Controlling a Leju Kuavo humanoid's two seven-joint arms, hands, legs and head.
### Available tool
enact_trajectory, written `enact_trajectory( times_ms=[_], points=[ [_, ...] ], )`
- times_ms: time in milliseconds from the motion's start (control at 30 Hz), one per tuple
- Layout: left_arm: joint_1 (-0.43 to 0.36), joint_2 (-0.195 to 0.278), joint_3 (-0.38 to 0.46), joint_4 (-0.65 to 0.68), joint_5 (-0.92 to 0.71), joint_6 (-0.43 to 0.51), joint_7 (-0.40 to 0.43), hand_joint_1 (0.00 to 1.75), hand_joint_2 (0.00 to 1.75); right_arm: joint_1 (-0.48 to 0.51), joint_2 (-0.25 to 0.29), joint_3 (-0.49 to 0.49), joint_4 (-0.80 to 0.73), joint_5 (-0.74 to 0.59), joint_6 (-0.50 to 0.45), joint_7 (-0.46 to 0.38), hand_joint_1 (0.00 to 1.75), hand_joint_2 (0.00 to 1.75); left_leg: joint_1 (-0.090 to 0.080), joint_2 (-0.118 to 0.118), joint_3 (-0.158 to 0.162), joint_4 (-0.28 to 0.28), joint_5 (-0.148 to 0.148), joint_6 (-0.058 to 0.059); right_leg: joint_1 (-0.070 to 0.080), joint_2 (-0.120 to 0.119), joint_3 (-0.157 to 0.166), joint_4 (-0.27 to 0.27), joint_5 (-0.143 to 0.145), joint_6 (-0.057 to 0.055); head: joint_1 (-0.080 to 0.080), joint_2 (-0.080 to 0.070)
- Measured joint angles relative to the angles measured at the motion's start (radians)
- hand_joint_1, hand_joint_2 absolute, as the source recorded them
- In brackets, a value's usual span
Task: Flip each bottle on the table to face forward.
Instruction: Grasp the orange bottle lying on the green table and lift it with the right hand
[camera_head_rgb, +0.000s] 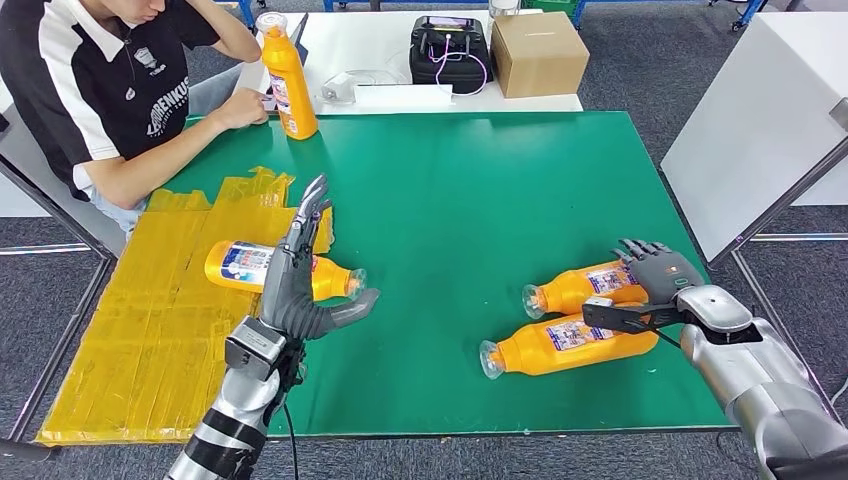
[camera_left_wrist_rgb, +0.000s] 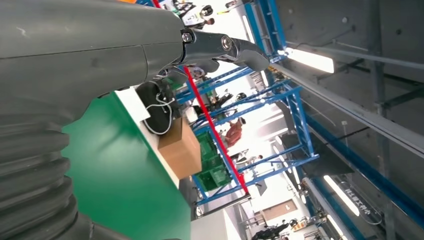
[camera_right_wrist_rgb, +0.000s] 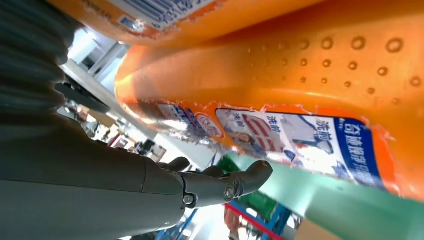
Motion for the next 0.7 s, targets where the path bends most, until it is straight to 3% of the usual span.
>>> enact_trajectory(
  times_ms=[700],
  points=[
    [-0.016, -0.007, 0.0, 0.066, 0.016, 0.007, -0.005, 0.0, 1.75, -0.055, 0.005, 0.038, 0.092, -0.023, 0.038, -0.011, 1.75, 1.75, 0.0, 0.0, 0.004, 0.001, 0.0, 0.001, 0.0, 0.0, 0.006, 0.0, 0.0, 0.001, 0.0, 0.0]
  ],
)
